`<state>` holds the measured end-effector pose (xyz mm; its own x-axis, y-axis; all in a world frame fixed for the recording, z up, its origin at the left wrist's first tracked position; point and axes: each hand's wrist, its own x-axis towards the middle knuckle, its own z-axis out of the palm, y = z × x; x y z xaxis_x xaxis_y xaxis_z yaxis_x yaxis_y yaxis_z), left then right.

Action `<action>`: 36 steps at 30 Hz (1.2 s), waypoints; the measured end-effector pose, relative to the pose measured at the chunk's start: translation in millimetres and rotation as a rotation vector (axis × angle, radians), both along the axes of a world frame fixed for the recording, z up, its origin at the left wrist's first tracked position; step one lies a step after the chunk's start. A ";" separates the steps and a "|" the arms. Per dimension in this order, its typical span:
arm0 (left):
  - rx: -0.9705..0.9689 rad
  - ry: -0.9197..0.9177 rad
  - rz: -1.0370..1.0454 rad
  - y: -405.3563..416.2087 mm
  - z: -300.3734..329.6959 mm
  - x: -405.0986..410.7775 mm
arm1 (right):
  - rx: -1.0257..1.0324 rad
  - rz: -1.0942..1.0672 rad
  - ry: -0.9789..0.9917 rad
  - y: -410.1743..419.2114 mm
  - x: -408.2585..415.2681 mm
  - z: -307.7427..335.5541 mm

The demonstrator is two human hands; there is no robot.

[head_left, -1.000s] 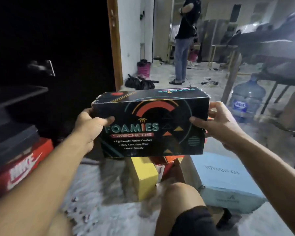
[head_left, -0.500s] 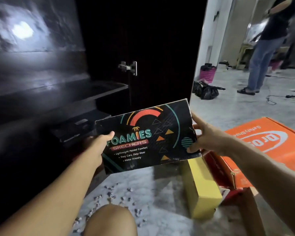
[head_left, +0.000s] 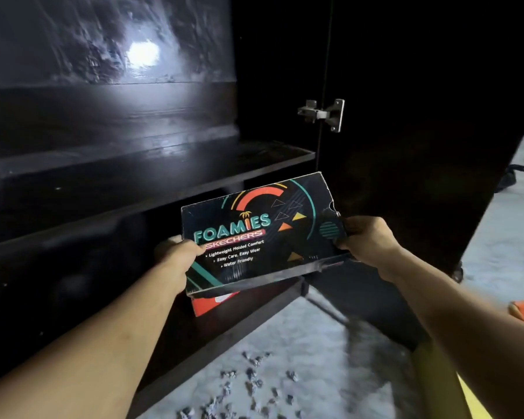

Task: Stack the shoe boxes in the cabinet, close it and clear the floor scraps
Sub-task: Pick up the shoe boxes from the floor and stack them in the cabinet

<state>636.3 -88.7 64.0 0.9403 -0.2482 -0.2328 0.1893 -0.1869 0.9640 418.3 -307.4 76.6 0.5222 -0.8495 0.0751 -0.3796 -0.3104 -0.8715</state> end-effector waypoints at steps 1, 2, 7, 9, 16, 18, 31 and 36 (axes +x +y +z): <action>0.003 -0.012 0.007 -1.1 -0.3 9.9 | 0.014 -0.011 -0.032 -5.5 14.7 -3.0; -0.001 -0.018 0.011 -2.2 -0.8 19.7 | 0.031 -0.017 -0.066 -10.5 29.1 -5.6; -0.038 -0.038 0.018 -8.5 -3.4 60.7 | 0.164 -0.052 -0.180 -30.6 98.4 -17.6; -0.065 -0.054 0.042 -10.6 -7.9 74.9 | 0.186 -0.054 -0.234 -36.8 122.7 -22.1; -0.192 -0.211 0.164 -33.9 -10.7 99.9 | 0.091 -0.019 -0.294 -59.1 184.8 -33.2; -0.174 -0.293 0.112 -40.1 -9.9 94.7 | 0.062 0.024 -0.298 -61.3 197.9 -32.6; 0.989 -1.635 -0.167 -47.2 -70.9 100.7 | -0.642 0.237 0.029 -14.8 240.1 -64.8; 1.310 -1.486 -0.222 -51.0 -67.7 100.6 | -0.648 0.421 0.185 -18.6 246.0 -75.2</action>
